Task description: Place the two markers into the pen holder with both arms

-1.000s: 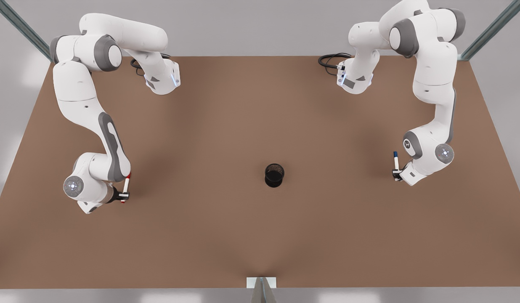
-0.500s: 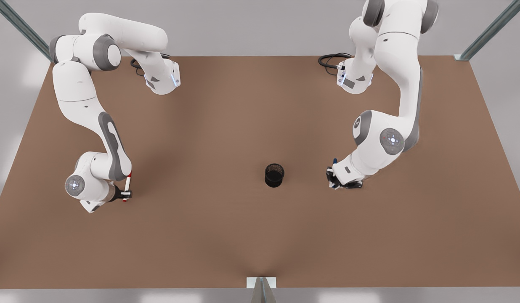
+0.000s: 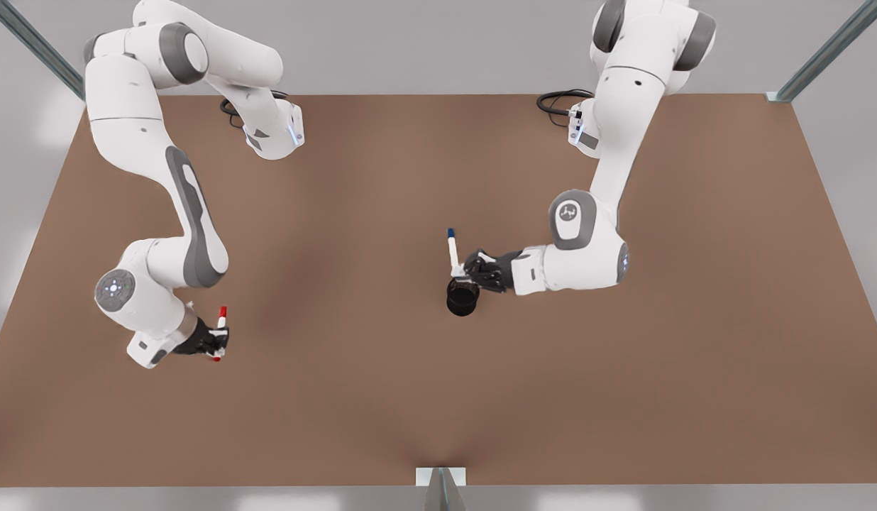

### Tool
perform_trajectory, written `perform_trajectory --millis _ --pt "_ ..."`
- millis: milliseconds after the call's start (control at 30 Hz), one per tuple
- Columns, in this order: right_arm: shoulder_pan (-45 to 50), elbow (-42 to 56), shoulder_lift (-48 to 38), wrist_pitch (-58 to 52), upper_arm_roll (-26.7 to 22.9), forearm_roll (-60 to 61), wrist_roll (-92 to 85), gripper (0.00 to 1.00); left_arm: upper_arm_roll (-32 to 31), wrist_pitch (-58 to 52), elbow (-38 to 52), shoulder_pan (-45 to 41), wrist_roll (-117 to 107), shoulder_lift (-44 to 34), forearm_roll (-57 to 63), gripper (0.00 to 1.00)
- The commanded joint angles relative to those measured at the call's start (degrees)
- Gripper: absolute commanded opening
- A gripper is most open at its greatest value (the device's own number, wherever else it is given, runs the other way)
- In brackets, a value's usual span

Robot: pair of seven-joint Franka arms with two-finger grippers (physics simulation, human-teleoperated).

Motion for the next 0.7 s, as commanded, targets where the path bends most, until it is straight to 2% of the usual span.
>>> perform_trajectory --millis 0,67,133,433,567,600,633,667 --pt "0.16 0.45 -1.11 -1.92 2.84 -0.87 2.94 0.21 0.13 0.37 -0.22 1.60 70.25 0.24 -5.18 0.21" --pt "0.77 2.82 -1.46 -1.83 6.08 -1.05 4.70 0.21 0.22 0.10 -1.62 3.10 80.44 0.50 -5.09 0.21" --pt "3.14 5.11 -1.20 -1.65 6.44 -1.05 6.99 0.21 0.31 0.10 -2.85 3.98 89.05 0.68 -5.09 0.21" --pt "6.40 8.10 -1.20 -1.92 10.22 -0.79 13.67 0.21 -0.05 6.61 -2.68 3.28 99.69 6.65 -13.52 0.21" --pt "6.13 8.10 -1.46 -1.83 13.38 -0.87 16.57 0.21 -0.75 6.43 -6.01 1.61 102.16 7.62 -13.35 0.22" --pt "5.96 8.10 -1.55 -1.83 14.53 -0.87 17.45 0.21 -0.75 3.72 -6.63 1.78 101.90 7.01 -12.91 0.69" --pt "6.05 8.10 -1.73 -1.92 14.79 -0.87 18.07 0.21 -0.49 -2.62 -6.54 2.22 99.97 6.13 -10.63 1.00" --pt "6.05 7.92 -1.99 -1.92 15.49 -0.87 18.94 0.21 0.48 -6.83 -5.41 2.49 90.67 3.85 -4.57 1.00"
